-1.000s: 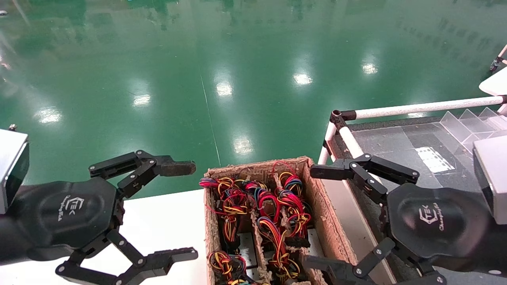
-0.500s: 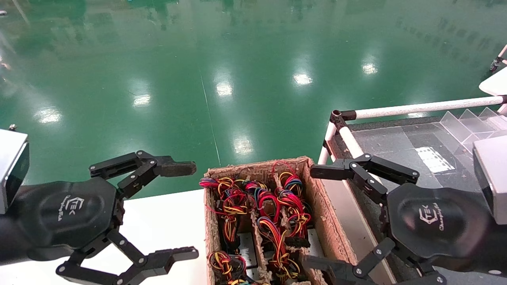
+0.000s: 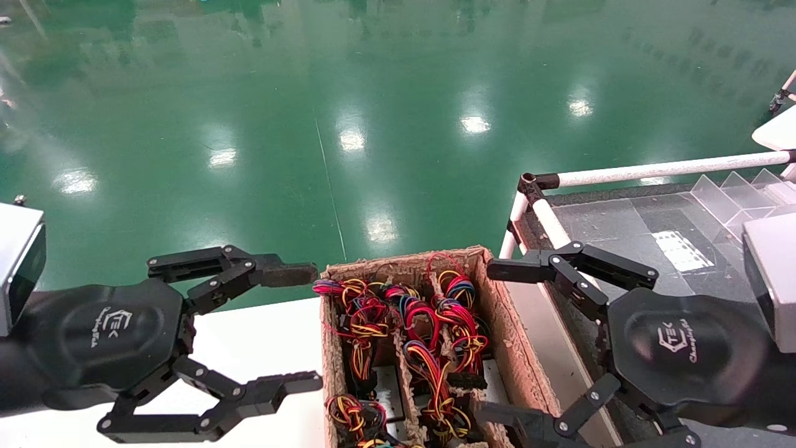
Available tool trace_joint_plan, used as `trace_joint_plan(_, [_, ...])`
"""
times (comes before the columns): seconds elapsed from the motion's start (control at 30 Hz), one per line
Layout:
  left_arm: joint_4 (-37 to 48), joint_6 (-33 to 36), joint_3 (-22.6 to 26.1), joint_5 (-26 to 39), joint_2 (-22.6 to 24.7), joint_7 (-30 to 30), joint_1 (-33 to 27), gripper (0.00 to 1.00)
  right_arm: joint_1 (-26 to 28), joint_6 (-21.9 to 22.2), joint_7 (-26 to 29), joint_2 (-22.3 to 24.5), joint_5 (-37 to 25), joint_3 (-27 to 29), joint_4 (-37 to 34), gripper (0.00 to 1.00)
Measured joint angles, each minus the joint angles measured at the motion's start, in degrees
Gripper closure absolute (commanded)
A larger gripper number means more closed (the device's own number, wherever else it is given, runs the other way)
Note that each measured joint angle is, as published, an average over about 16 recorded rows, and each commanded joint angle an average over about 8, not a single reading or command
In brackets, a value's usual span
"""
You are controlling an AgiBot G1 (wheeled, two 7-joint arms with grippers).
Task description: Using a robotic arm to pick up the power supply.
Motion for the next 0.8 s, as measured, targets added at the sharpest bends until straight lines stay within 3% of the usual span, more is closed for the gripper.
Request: trace_joint_plan(0.8, [0.00, 0.00, 0.00, 0.00, 0.00, 0.00, 0.00, 1.00, 0.00, 0.00, 0.00, 0.00, 0.00, 0.00, 0.00, 0.00])
